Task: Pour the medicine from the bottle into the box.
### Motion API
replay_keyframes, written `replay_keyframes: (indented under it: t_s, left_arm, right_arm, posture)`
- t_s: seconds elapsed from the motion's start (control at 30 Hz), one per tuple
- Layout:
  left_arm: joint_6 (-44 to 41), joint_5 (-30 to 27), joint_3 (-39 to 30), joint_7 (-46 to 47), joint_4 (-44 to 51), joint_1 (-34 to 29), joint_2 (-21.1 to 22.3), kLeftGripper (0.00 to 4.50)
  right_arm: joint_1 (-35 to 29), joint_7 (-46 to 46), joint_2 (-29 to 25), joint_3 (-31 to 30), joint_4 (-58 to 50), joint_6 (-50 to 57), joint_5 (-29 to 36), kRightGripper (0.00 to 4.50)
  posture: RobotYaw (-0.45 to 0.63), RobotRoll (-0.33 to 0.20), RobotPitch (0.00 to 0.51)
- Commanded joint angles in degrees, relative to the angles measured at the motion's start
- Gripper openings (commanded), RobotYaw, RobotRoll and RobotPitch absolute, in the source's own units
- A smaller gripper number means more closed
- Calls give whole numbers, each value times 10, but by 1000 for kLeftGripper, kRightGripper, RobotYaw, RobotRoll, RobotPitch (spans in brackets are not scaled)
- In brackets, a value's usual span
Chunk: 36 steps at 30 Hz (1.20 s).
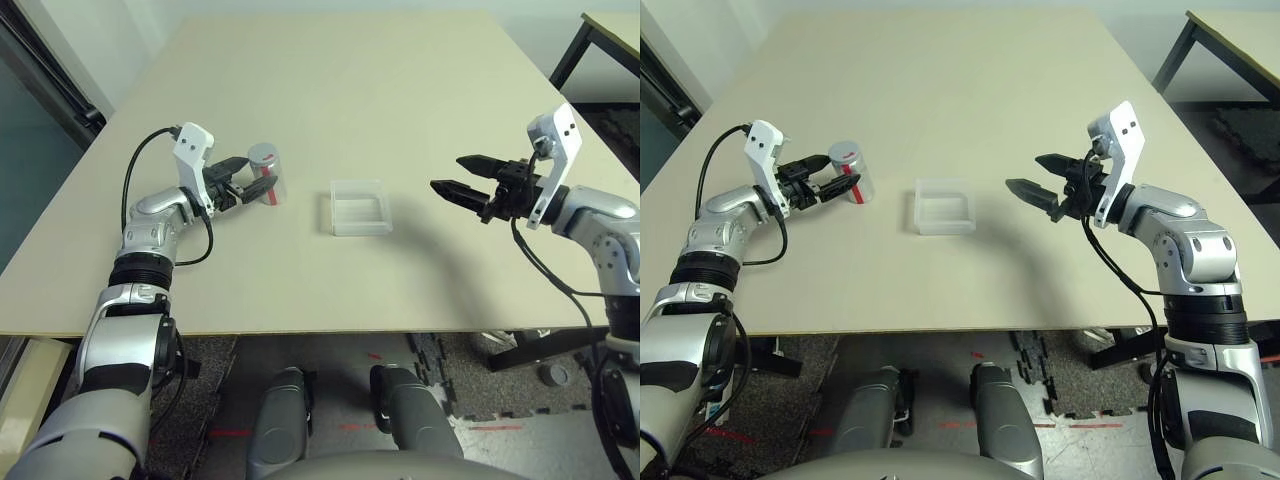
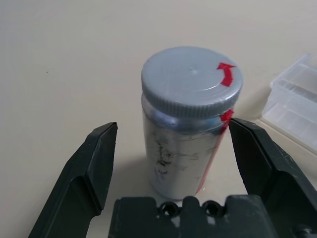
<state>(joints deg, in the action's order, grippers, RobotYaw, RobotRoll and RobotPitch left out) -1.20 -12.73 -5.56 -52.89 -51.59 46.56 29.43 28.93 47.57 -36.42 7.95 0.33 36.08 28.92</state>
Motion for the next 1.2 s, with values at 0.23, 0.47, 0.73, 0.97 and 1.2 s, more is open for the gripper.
replay_keyframes:
  t_s: [0.23, 0.47, 0.73, 0.97, 1.2]
  left_arm:
    - [49, 38, 12, 6, -73, 27, -26, 4478]
    - [77, 56, 11, 18, -116, 48, -39, 4478]
    - [89, 66, 8, 29, -139, 54, -45, 4478]
    - [91, 69, 6, 35, -142, 48, -46, 4478]
    - [96, 73, 8, 40, -149, 42, -45, 3880]
  right_arm:
    - [2, -10, 5, 7, -13, 4, 10, 4500]
    - [-1, -18, 7, 8, -19, 4, 13, 4500]
    - [1, -20, 11, 8, -14, -1, 12, 4500]
    - [3, -20, 14, 7, -12, -3, 12, 4500]
    - [6, -19, 13, 7, -10, -4, 11, 4500]
  posture:
    - [-50, 0, 122]
    - [-58, 0, 120]
    - [-58, 0, 121]
    - [-56, 0, 122]
    - [-56, 0, 123]
